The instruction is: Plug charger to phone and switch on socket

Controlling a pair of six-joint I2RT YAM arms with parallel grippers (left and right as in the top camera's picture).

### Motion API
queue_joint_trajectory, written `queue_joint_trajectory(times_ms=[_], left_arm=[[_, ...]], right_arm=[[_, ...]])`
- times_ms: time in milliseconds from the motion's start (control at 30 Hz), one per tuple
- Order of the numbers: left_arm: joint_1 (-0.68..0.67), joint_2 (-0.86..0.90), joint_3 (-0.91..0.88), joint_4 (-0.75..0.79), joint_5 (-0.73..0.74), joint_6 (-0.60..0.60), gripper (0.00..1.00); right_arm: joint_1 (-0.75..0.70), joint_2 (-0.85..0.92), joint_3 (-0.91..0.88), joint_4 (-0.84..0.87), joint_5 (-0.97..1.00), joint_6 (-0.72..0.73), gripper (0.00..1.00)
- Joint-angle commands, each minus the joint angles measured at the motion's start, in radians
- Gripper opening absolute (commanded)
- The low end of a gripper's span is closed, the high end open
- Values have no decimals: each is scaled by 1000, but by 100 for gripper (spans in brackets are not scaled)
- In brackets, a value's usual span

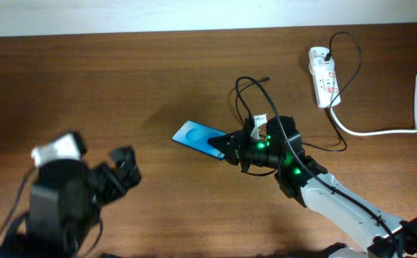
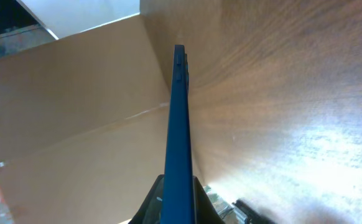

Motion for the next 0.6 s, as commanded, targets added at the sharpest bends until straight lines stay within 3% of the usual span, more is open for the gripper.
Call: queue_joint_trajectory(times_ms=[0,200,367,567], left_arm=[[-3,-87,-200,53,-4,-259,99],[-3,-69,-434,379,328,-291,99],[-3,53,-458,422,462,-486,99],[-3,289,-458,633,718,-616,99]], right_arm=[[10,-15,15,16,-34,58,4],[23,-15,15,18,-27,60,4],[23,-15,15,18,3,89,4],[24,-15,15,19,20,89,4]])
